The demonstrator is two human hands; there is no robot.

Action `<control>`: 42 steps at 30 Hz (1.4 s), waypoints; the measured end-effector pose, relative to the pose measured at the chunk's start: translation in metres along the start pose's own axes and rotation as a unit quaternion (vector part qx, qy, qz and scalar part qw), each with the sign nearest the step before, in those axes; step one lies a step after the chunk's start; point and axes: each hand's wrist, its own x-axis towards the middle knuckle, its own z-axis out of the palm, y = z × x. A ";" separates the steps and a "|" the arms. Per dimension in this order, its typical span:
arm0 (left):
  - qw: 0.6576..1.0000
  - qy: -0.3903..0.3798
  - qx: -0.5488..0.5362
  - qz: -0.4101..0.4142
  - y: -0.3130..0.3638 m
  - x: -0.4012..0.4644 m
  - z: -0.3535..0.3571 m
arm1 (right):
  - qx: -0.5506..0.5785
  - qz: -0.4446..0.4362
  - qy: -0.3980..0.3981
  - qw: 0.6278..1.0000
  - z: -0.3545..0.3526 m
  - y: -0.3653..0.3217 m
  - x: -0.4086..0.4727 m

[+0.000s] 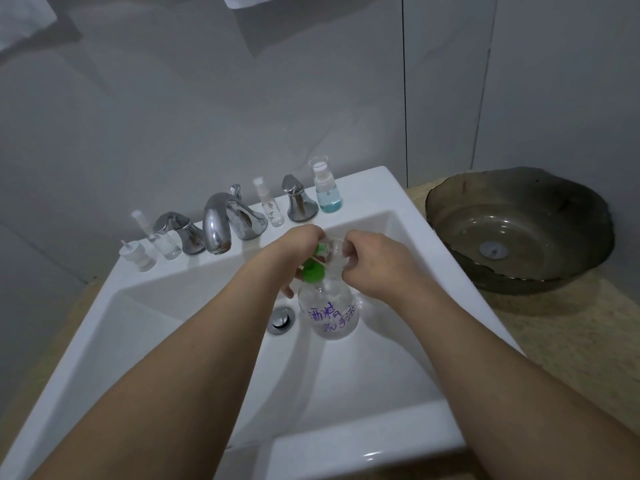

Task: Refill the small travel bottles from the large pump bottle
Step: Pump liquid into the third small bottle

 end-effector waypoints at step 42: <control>0.995 0.030 -0.075 -0.051 -0.001 0.002 0.014 | -0.027 0.018 -0.038 0.999 0.001 0.003 0.000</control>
